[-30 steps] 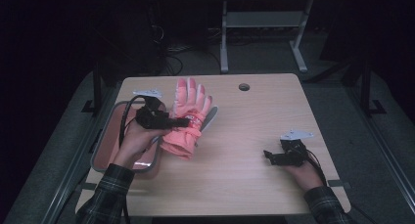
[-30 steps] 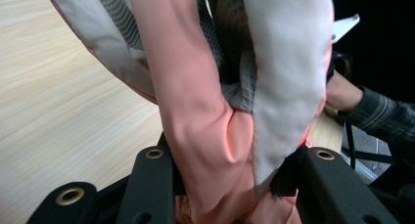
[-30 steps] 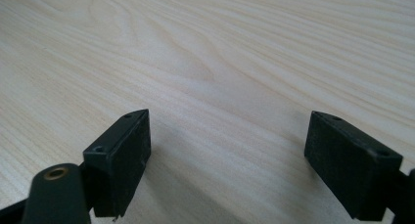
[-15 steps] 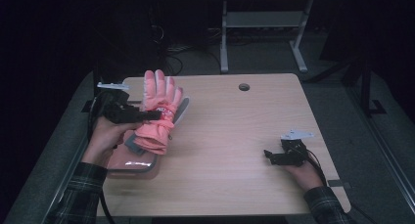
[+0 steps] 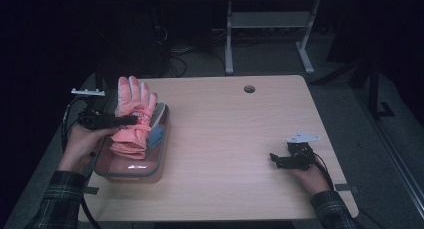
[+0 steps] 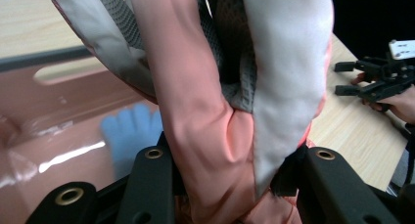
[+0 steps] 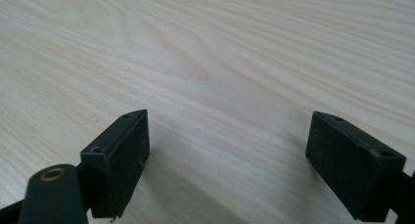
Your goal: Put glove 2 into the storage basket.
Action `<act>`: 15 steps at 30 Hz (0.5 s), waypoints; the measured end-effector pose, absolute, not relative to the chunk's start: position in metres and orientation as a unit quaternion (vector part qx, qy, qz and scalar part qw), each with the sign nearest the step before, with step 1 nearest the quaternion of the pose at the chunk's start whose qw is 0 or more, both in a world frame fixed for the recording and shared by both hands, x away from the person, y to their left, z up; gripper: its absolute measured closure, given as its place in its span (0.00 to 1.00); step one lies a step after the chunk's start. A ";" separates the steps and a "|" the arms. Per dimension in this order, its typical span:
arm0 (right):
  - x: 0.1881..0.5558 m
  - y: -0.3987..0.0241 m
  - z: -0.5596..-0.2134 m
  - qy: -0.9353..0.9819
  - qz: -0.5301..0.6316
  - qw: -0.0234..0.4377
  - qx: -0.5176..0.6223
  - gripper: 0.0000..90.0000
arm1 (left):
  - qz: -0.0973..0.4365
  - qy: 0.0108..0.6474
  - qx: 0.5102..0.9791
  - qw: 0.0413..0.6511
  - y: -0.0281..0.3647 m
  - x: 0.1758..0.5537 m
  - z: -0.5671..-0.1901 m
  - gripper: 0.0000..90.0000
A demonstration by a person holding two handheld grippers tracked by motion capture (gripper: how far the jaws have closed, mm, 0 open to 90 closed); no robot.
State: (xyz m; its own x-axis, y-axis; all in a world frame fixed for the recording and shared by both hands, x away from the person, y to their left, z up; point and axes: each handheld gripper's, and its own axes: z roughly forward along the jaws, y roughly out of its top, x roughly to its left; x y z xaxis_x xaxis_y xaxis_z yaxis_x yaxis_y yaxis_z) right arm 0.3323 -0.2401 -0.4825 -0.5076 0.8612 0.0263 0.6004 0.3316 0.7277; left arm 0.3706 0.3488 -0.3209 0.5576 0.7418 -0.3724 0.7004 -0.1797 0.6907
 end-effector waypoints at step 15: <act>0.332 -0.240 -0.483 0.794 0.350 0.186 0.460 0.18 | 0.010 0.504 0.769 0.392 0.349 0.381 -0.363 0.68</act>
State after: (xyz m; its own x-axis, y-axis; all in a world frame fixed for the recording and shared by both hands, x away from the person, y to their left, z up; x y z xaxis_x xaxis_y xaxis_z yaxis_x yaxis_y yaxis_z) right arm 0.3323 -0.2402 -0.4825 -0.5078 0.8611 0.0263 0.6000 0.3316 0.7280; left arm 0.3805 0.3489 -0.3627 0.4917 0.7837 -0.3794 0.7676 -0.1844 0.6138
